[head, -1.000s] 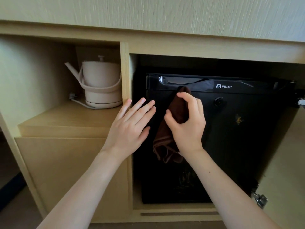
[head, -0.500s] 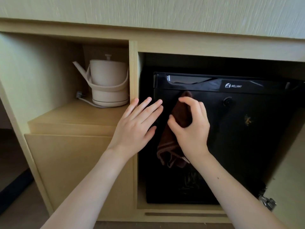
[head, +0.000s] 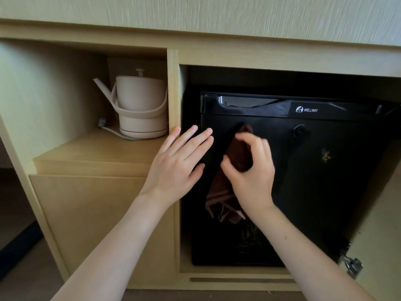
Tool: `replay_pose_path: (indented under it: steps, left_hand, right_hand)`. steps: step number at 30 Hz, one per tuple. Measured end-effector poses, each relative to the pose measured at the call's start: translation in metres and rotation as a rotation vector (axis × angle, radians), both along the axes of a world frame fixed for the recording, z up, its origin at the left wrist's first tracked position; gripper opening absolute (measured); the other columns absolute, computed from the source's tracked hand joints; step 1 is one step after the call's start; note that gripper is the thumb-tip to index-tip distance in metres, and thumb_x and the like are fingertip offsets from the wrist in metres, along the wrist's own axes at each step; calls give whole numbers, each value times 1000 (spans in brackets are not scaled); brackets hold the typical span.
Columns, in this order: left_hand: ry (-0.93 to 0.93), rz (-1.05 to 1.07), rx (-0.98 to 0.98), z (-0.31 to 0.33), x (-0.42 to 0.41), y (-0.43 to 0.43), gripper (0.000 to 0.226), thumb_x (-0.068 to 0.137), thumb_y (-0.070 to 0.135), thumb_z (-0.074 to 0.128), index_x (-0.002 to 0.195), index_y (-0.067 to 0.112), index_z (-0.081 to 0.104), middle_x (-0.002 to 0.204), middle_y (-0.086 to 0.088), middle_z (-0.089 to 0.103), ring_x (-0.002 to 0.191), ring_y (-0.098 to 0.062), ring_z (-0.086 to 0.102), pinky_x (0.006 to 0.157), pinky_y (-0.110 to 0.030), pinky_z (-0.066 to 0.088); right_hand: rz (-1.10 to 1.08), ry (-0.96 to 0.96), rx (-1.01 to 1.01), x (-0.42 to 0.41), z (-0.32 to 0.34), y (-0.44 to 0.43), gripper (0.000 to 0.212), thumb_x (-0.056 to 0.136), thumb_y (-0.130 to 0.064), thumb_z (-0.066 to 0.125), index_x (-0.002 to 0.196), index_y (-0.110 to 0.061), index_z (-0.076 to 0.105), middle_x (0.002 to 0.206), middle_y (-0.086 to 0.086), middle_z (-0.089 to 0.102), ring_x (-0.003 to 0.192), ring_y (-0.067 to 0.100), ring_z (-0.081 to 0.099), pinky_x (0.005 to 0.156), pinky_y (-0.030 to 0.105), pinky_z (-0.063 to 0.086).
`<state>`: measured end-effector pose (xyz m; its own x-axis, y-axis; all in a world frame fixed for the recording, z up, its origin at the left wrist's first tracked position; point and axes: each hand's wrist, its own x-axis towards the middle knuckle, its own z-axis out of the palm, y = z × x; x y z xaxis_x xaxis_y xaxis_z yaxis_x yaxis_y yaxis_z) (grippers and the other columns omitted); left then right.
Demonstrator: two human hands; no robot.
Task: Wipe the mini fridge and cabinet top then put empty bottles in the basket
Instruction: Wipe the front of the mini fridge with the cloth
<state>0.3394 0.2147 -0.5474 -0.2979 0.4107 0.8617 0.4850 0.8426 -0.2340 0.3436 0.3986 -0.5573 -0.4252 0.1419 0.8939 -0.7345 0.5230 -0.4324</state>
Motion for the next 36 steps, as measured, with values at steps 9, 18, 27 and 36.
replay_pose_path:
  steps: [9,18,27,36]
  left_hand:
    - [-8,9,3,1,1,0,57,89,16,68,143,12,51,153,-1,45,144,-25,38,124,-43,15]
    - [-20,62,-29,14,3,-5,74,81,24,74,148,14,44,156,1,39,149,-24,25,125,-39,10]
    - [-11,119,-55,17,4,6,83,77,24,74,152,16,38,160,2,32,152,-24,19,124,-49,9]
    - [-7,111,-41,20,1,35,82,77,21,75,151,15,39,159,0,35,151,-23,22,124,-50,9]
  right_hand:
    - [38,-58,208,3,-54,4,48,78,0,78,121,-11,61,110,-2,54,106,-3,53,92,7,41]
    - [-8,25,91,-2,22,-14,47,78,-8,75,121,-18,60,107,-5,54,98,-3,53,82,3,39]
    - [-7,11,100,2,36,18,46,80,-6,73,121,-21,59,107,-6,53,97,1,55,81,6,42]
    - [-150,-48,32,12,38,107,47,78,-3,74,119,-22,60,107,-7,55,98,-4,54,82,5,40]
